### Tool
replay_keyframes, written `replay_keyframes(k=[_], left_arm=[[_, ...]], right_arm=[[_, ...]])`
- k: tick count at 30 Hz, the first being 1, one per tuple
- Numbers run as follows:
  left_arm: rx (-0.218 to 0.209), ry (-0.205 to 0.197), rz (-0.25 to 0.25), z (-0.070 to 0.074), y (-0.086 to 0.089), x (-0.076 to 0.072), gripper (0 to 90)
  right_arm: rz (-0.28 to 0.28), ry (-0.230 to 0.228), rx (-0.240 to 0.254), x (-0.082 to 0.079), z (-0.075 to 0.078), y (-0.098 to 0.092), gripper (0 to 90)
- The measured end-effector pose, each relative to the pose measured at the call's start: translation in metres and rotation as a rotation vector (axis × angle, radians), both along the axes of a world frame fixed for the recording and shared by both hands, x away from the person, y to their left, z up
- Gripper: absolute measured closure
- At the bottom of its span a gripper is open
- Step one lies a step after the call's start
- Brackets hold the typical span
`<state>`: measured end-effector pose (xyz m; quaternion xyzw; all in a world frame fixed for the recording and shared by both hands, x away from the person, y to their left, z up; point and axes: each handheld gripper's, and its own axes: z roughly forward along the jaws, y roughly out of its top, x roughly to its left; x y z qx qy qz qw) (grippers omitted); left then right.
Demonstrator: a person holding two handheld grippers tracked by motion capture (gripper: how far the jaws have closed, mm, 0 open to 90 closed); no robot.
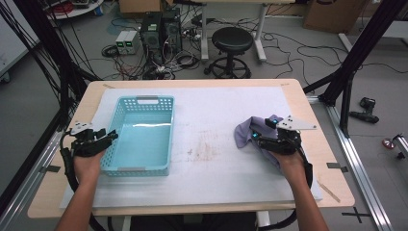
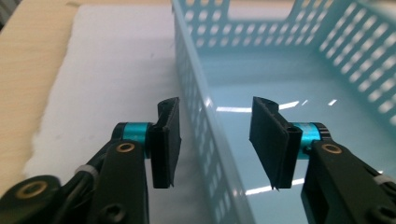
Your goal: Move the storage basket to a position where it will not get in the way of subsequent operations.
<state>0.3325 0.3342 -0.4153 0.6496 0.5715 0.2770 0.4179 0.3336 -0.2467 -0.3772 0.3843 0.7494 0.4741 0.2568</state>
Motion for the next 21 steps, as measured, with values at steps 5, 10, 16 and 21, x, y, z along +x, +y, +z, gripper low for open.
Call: replay_keyframes(k=[5, 10, 16, 21], left_arm=[[0.066, 0.033, 0.011, -0.008, -0.006, -0.002, 73.5], [0.034, 0.021, 0.029, -0.009, 0.002, 0.001, 81.7], [0.014, -0.007, 0.048, -0.011, 0.021, 0.005, 81.9], [-0.015, -0.007, 0.067, -0.012, 0.037, 0.009, 82.2]], right_arm=[[-0.001, 0.003, 0.000, -0.001, 0.000, 0.001, 33.2], [0.002, -0.005, 0.000, -0.002, 0.002, 0.002, 33.2], [-0.002, -0.007, 0.002, -0.002, 0.002, 0.001, 33.3], [-0.002, -0.003, -0.003, -0.003, 0.002, 0.002, 33.6]])
